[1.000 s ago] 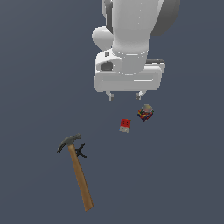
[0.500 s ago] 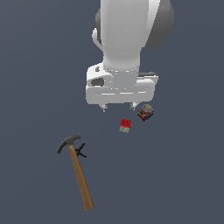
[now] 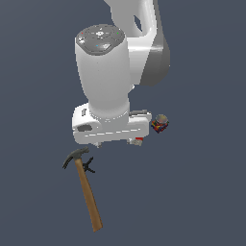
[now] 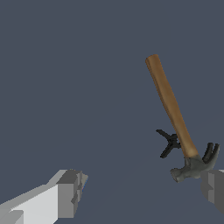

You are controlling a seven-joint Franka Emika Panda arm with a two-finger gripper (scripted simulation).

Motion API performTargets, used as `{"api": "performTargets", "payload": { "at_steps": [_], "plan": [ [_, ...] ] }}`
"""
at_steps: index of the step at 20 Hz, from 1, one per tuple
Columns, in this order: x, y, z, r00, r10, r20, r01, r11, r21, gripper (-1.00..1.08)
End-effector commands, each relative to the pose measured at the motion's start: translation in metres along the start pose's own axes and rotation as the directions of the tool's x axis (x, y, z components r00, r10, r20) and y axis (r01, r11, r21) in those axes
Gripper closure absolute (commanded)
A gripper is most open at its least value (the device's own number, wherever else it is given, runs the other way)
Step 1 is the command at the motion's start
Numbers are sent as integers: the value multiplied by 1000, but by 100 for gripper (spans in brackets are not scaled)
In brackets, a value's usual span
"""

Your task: Pick up a designated object from a clutter of objects.

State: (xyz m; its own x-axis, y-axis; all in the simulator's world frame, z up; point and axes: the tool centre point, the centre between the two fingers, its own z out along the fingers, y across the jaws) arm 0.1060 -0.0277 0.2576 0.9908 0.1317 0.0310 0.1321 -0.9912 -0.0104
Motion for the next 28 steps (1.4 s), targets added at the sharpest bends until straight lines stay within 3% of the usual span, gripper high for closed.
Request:
{"api": "performTargets", "payload": {
  "at_steps": [1,17,28],
  "plan": [
    [11,18,17,1000,-20,3,20,1000,1,-92],
    [48,130,136,989,-146,23,146,989,-2,-92],
    [48,164,179,982,-188,32,188,982,-4,-92]
  ]
}}
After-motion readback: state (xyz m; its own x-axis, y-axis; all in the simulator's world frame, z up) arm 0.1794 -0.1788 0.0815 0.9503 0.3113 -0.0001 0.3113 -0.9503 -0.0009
